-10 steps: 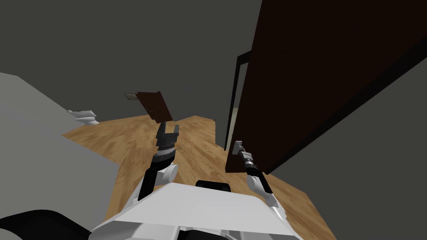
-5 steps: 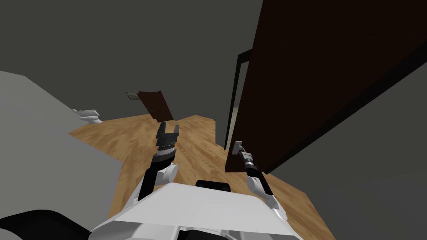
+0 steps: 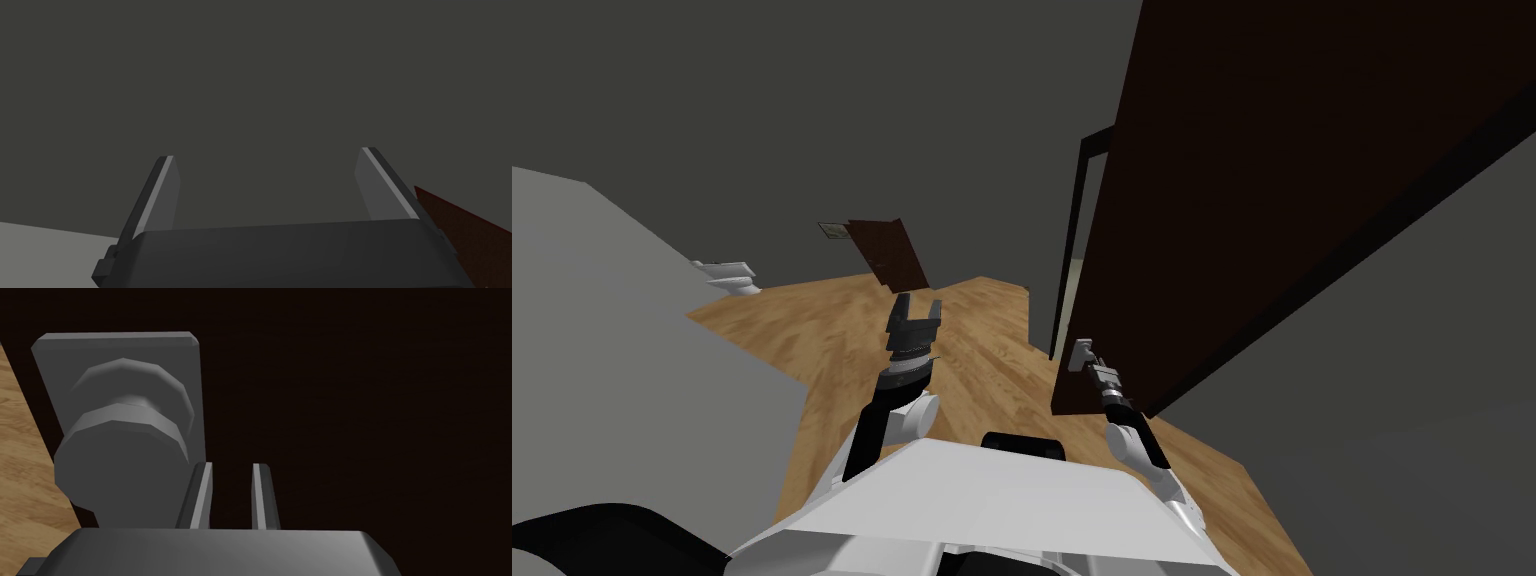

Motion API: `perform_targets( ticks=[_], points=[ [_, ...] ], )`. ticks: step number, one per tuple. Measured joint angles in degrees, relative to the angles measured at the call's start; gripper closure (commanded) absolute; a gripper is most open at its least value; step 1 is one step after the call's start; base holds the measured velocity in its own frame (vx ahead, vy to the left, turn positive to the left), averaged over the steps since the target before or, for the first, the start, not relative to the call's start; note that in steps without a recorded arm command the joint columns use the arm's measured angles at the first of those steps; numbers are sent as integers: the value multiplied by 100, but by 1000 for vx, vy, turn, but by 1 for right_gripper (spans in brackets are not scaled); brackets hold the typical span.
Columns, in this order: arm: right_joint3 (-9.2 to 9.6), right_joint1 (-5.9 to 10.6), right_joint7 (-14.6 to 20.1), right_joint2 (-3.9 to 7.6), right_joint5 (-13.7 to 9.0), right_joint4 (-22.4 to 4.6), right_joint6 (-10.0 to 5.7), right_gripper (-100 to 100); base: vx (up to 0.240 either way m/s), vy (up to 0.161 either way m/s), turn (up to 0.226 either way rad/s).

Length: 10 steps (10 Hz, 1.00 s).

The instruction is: Pull the door open

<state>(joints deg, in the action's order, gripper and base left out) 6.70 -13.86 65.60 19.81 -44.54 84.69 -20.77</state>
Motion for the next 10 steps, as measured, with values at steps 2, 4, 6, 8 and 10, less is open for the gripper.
perform_targets(
  ticks=[2,4,6,8,10],
  points=[
    [-118,-37,76,122,-135,46,163,-100,73,71,-42],
    [-142,-45,81,134,-141,30,164,100,-8,-17,24],
    [-144,-44,77,134,-141,23,167,100,-11,-7,-4],
    [-135,-44,76,130,-139,28,168,100,-3,-1,2],
    [-94,-14,110,188,-122,12,93,-100,-174,-75,148]
  ],
)
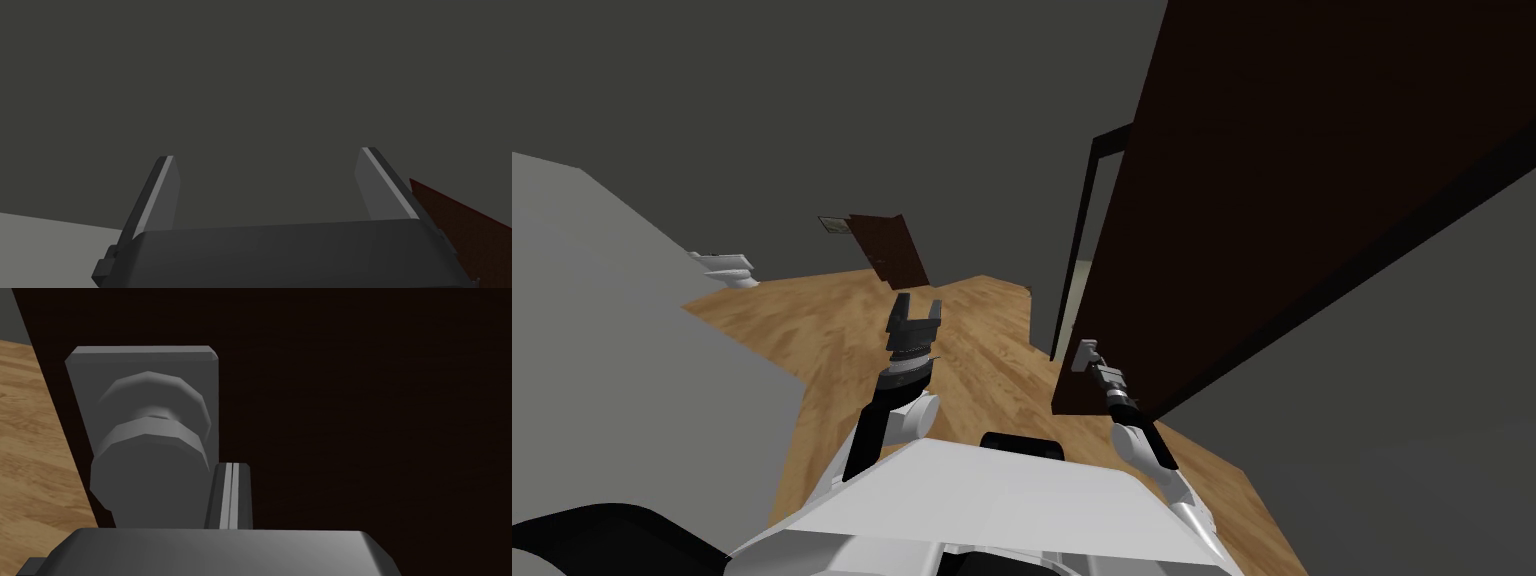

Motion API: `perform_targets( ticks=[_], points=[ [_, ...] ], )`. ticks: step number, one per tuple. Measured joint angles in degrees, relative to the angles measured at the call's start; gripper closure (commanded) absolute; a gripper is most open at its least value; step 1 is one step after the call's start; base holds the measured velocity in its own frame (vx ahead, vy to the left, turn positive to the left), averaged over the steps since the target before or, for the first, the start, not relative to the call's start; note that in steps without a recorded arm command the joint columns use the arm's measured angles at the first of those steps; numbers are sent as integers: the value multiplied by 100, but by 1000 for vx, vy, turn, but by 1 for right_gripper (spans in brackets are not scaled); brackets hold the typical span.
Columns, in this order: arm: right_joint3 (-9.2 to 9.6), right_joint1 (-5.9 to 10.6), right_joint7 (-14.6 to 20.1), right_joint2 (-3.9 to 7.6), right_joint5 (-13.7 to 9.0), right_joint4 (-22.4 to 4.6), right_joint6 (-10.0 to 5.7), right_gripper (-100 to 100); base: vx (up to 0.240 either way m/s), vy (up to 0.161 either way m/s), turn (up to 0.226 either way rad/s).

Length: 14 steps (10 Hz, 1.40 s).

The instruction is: Pull the door open

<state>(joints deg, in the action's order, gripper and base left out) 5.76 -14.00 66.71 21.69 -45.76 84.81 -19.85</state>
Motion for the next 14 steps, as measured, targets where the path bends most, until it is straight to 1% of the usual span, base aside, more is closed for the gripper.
perform_targets(
  ticks=[1,2,3,5,6,8,9,11,12,13,14],
  points=[
    [37,-31,23,33,12,59,-50,-100,-164,-77,58],
    [104,-12,79,95,24,18,-114,-100,-175,-87,113],
    [149,-34,95,107,34,48,-128,-100,-160,-64,73],
    [260,-3,135,149,61,6,-178,-100,-108,-51,76],
    [266,-38,117,143,62,75,-154,-100,-44,-46,37],
    [341,-97,162,193,83,124,-230,-100,-57,-45,46],
    [390,-30,198,224,94,60,-276,-100,-92,-52,83],
    [405,-34,174,210,101,129,-261,-100,-36,-24,9],
    [437,-38,190,218,114,104,-297,-100,-41,-18,31],
    [447,-36,207,241,110,103,-301,-100,-41,-13,26],
    [468,4,236,266,113,54,-323,-100,-44,-28,24]
  ],
)
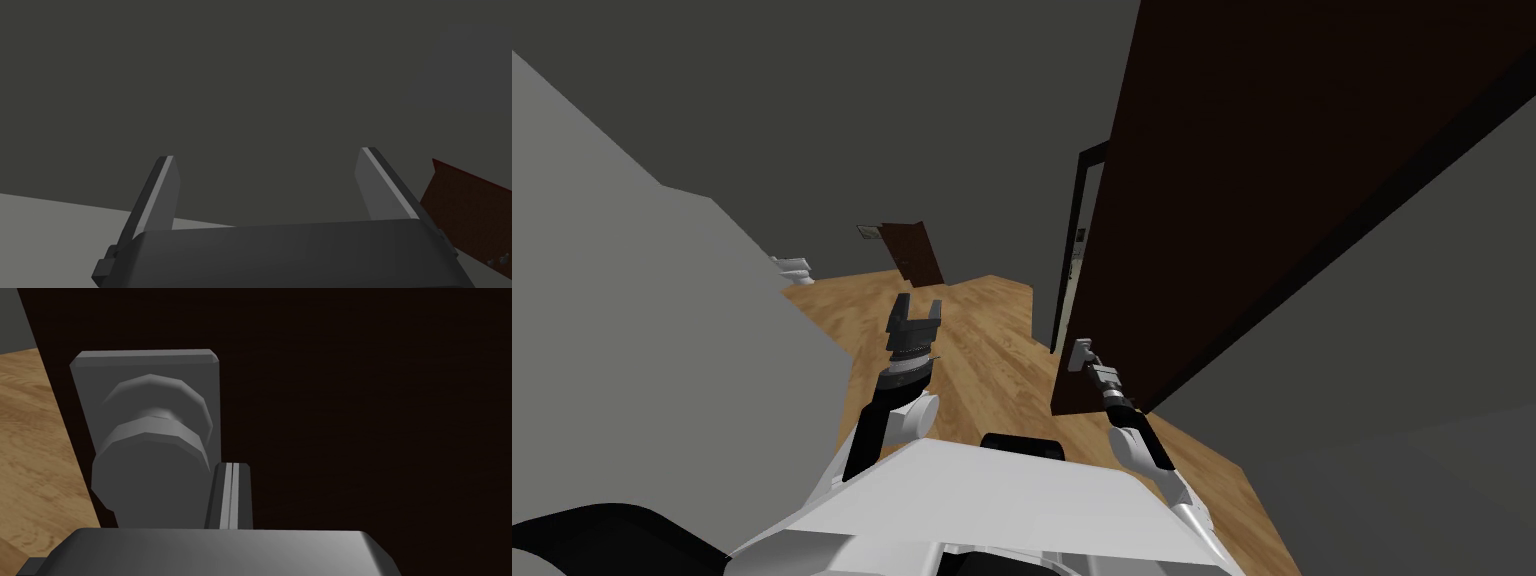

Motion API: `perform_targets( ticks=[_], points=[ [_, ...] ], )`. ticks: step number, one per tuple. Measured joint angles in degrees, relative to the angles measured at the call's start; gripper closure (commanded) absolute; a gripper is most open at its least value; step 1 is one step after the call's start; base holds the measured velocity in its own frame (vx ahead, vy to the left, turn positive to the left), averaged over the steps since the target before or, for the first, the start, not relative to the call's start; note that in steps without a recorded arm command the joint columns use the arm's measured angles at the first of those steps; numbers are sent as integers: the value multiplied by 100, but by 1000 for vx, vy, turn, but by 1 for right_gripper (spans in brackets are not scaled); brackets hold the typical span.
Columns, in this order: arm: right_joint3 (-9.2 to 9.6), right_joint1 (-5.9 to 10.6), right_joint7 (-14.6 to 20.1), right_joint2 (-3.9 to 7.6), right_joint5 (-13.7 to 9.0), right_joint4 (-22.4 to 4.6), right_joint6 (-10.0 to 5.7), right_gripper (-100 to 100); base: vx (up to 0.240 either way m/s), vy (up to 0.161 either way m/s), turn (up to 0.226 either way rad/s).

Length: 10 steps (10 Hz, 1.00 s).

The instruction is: Pull the door open

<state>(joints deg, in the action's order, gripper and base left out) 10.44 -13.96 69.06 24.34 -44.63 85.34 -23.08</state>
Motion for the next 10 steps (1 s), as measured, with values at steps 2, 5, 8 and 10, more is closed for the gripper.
perform_targets(
  ticks=[2,5,8,10],
  points=[
    [27,-47,11,17,8,58,-25,-100,-46,-34,27],
    [76,-50,29,28,23,60,-64,-100,-39,-22,17],
    [96,-66,23,16,40,63,-101,-100,-12,-1,5],
    [95,-110,17,25,40,118,-103,-100,-15,-7,11]
  ],
)
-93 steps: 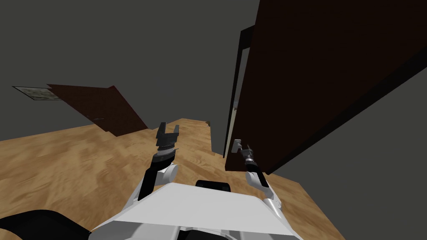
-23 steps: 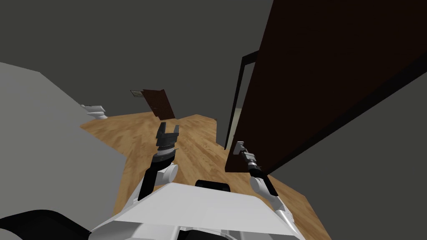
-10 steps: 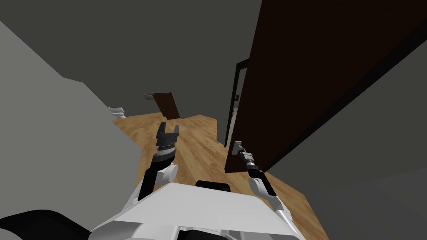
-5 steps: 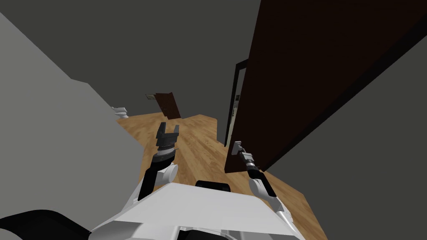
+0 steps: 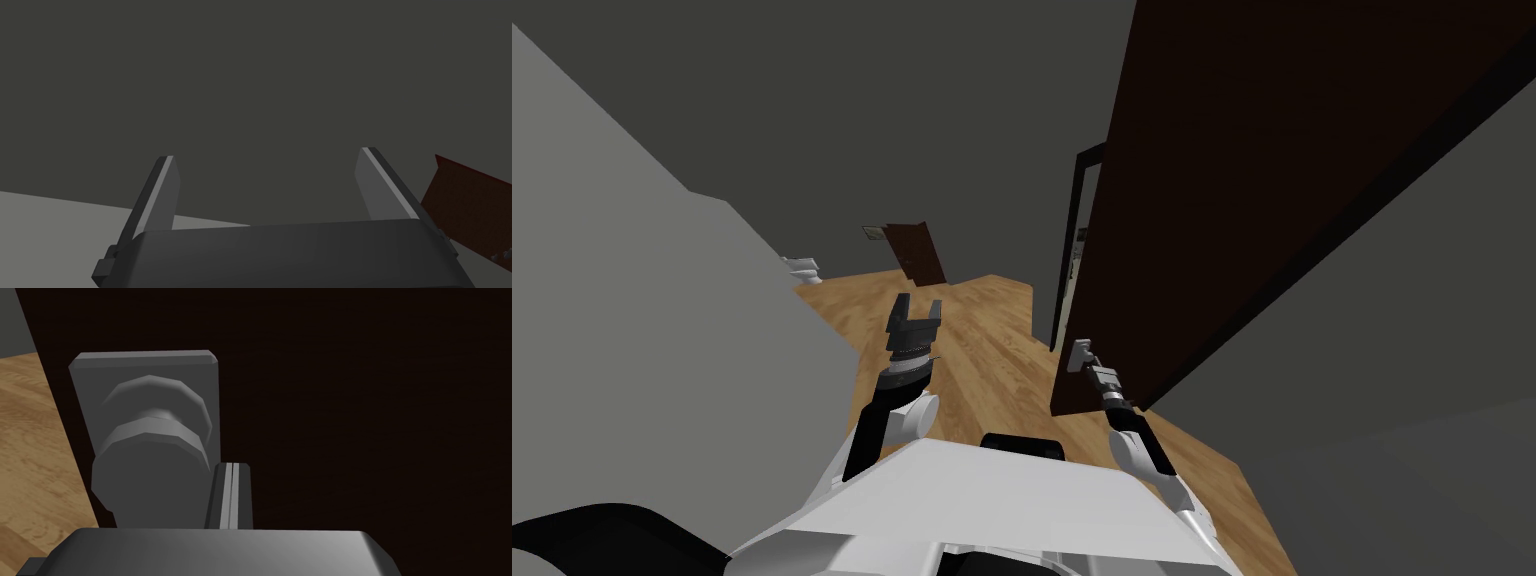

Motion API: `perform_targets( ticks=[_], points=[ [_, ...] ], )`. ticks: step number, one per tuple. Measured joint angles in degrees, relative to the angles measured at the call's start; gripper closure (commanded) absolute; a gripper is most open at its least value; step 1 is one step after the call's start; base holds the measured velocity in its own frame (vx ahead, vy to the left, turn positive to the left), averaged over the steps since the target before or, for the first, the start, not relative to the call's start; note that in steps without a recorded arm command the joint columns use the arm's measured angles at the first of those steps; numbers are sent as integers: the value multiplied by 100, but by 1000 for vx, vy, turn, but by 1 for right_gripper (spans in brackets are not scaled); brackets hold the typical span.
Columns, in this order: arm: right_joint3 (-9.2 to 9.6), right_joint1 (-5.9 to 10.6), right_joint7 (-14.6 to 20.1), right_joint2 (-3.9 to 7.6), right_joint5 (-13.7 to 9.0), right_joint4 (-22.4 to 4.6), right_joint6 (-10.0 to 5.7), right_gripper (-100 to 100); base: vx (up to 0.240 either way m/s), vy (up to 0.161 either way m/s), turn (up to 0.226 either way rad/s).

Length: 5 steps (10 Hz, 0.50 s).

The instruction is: Pull the door open

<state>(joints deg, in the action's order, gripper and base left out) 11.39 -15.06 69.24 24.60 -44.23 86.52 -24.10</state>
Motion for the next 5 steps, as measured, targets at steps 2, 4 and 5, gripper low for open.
perform_targets(
  ticks=[2,4,5],
  points=[
    [1,47,49,48,-3,-109,-52,-100,39,17,-4],
    [-159,13,146,154,-162,-201,8,-100,74,66,-18],
    [-201,7,157,173,-178,-228,9,100,-1,-22,20]
  ],
)
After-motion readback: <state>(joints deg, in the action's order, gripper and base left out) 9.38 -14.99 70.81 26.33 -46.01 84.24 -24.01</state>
